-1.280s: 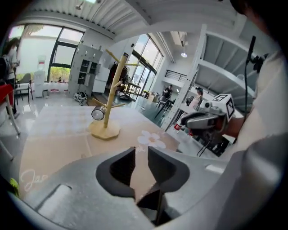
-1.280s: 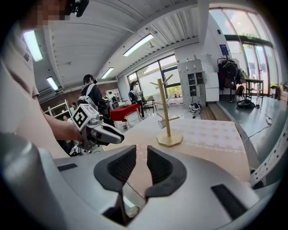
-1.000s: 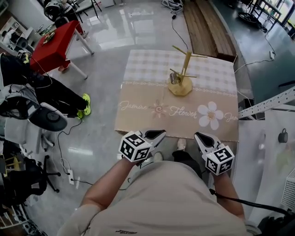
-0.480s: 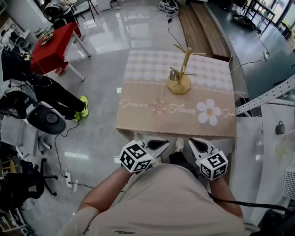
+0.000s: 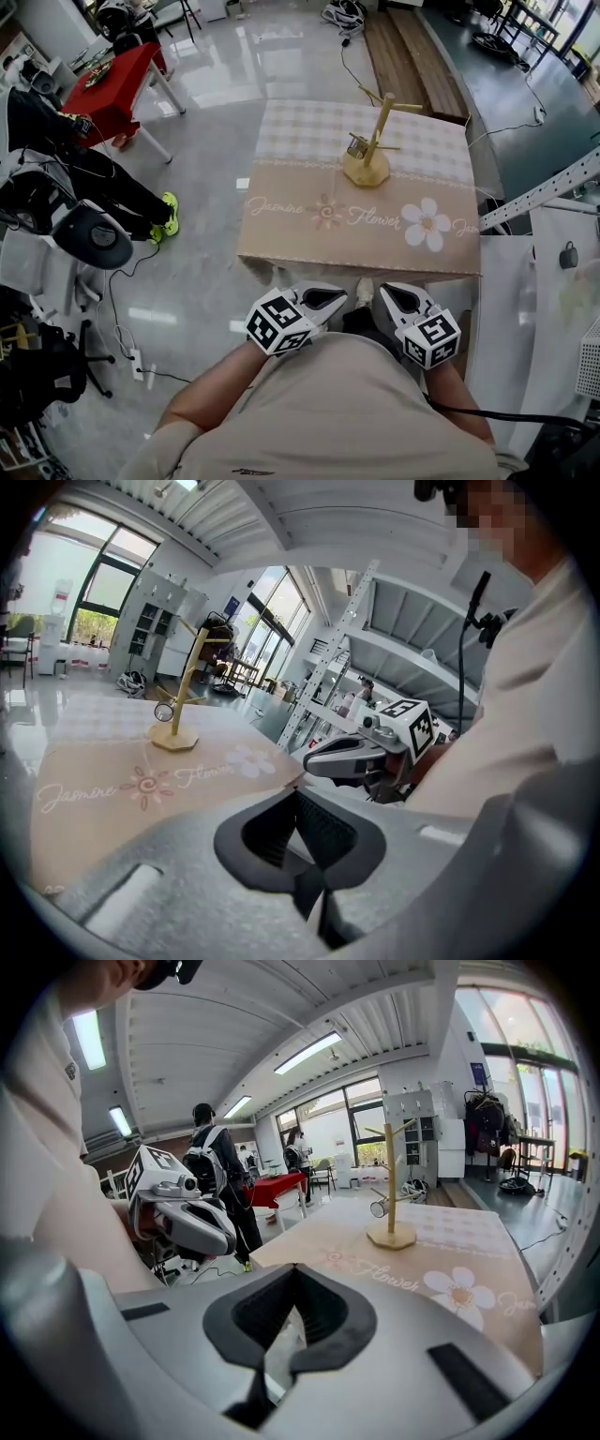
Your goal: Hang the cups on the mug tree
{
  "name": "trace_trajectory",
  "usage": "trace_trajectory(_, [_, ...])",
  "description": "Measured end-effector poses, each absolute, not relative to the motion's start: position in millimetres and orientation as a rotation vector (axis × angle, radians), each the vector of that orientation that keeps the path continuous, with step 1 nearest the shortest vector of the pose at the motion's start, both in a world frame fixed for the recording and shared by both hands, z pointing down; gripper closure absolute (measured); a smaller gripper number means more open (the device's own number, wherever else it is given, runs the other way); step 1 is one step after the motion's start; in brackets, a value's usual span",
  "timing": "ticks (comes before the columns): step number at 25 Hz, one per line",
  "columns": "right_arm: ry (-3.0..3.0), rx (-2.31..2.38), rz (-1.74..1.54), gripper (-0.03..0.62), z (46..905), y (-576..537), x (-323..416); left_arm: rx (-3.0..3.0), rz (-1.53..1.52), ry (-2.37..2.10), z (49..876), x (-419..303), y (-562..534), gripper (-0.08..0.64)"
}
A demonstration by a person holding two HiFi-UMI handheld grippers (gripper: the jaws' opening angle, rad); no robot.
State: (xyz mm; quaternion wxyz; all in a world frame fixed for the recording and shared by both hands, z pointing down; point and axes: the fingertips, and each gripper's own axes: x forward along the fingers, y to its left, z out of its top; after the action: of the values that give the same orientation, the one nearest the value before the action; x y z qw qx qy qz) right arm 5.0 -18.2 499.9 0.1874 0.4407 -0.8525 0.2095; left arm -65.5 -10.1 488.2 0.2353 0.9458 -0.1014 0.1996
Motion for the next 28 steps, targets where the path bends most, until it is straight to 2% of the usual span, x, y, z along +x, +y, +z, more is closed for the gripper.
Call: trace_trajectory(28, [-2.384,1.205,0.5,0.578,495.7,-16.0,-3.8,2.596,0.547,-0.325,494.4,-75.8,-13.7,0.552])
